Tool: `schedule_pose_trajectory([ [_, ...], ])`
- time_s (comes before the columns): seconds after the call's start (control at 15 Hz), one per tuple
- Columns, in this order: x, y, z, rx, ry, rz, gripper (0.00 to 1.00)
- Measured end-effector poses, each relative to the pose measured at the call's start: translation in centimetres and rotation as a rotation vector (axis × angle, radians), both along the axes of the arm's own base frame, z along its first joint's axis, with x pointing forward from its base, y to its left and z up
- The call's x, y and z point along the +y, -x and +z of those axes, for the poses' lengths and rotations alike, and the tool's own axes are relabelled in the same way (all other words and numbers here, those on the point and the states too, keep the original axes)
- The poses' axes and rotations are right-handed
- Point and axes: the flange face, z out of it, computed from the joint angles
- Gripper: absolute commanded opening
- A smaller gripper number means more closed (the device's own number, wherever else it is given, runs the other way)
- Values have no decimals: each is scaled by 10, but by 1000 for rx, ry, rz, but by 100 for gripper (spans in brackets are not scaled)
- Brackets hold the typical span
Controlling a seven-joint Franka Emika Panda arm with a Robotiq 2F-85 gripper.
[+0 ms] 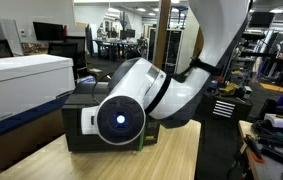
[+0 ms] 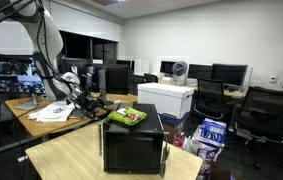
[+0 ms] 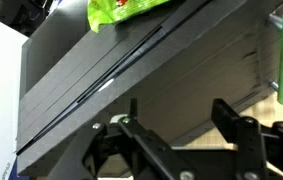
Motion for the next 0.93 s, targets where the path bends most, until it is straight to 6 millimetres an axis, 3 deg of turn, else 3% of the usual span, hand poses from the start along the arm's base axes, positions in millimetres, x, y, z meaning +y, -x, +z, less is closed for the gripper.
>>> schedule_pose_trajectory([
  [0.4, -17, 1, -2, -1, 89, -37, 3],
  [0.93, -20, -8, -8, -41, 211, -88, 0],
])
